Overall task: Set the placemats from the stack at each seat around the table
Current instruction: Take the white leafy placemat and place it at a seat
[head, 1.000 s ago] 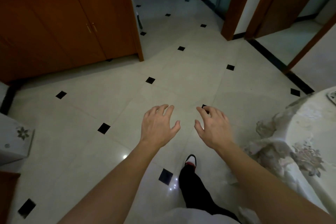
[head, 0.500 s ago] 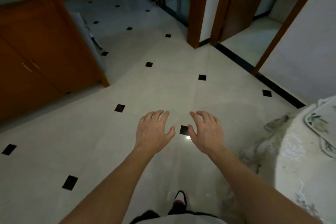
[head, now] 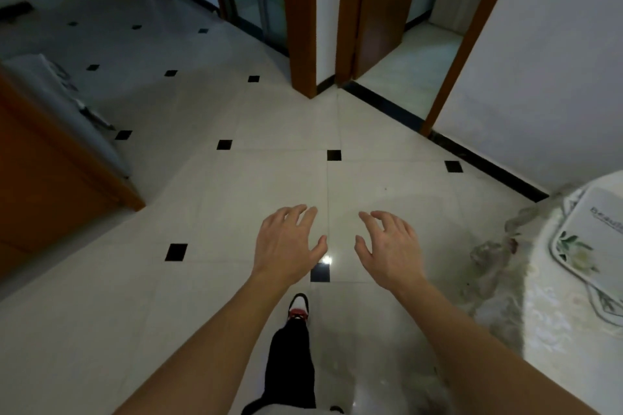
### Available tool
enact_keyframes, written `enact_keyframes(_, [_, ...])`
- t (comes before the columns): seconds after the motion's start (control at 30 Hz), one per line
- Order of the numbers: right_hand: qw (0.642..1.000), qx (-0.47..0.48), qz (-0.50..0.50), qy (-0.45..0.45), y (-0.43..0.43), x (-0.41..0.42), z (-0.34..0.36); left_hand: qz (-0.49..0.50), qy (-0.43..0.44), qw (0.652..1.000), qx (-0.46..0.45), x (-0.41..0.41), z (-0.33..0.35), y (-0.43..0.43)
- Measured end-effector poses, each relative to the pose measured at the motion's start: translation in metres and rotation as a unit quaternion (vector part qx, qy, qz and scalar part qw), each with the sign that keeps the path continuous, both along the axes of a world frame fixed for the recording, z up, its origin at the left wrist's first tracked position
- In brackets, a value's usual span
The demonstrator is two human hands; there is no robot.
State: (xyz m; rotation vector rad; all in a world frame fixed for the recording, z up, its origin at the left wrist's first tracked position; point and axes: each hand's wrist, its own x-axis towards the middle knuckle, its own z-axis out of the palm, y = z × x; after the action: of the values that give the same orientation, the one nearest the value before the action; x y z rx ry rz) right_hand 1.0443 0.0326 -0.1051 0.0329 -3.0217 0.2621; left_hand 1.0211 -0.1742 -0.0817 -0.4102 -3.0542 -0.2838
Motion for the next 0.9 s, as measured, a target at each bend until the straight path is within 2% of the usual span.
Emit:
enact_keyframes(0.27, [0.994, 0.004, -0.106, 0.014, 0.030, -0.114, 0.015, -0.122, -0.007, 0.992, 0.020, -0.159, 0.007, 0.042])
enact_keyframes(0.47, [0.979, 0.029, -0.203, 0.002, 0.061, -0.160, 0.025, -0.210, 0.008, 0.977, 0.029, -0.252, 0.023, 0.085])
enact_keyframes(0.63, [0.957, 0.037, -0.288, 0.022, 0.098, -0.164, 0.038, -0.307, 0.022, 0.951, 0.023, -0.287, 0.026, 0.143])
enact_keyframes(0.9, [0.920, 0.043, -0.388, 0.027, 0.170, -0.143, 0.034, -0.430, 0.015, 0.902, 0.032, -0.296, 0.029, 0.258])
